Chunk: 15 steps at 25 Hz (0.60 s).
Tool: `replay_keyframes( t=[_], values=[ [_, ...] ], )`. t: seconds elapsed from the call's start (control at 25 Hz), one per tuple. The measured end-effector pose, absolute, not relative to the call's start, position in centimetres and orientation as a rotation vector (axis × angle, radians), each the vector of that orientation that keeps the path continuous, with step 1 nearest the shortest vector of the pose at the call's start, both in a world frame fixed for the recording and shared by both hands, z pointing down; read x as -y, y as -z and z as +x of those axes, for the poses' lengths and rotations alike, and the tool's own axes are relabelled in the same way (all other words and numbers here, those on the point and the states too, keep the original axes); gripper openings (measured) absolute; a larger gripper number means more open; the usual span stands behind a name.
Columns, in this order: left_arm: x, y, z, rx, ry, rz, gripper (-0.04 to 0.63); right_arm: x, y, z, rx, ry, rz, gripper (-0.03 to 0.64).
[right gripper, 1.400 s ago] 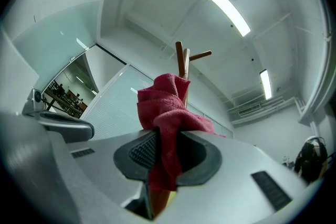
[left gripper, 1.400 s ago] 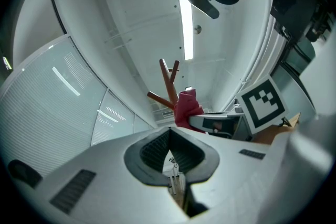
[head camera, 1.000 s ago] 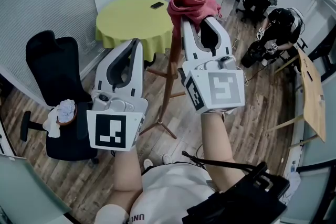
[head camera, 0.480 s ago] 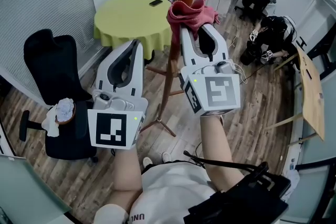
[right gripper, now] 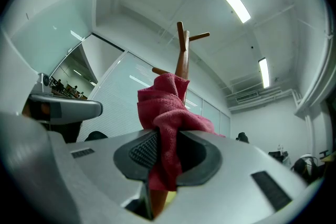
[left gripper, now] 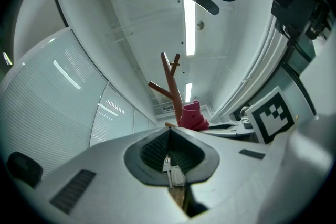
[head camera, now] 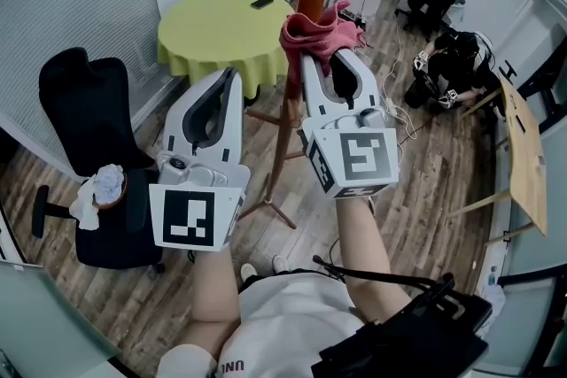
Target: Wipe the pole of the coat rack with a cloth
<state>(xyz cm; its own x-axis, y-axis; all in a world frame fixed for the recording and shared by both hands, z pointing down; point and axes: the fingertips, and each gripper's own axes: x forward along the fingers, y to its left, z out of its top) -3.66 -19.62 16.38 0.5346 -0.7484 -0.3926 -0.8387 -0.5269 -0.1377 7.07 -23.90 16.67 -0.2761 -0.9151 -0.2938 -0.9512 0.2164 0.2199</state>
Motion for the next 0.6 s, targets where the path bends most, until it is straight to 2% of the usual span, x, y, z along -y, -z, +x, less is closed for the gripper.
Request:
replay_keyframes(
  t=[0.6],
  values=[
    [19.6,-17.4,-3.8,-1.333,-0.384,-2.485,0.014,24.2,-19.3,7.2,-2.409,-0.479,-1.859,0.081]
  ],
)
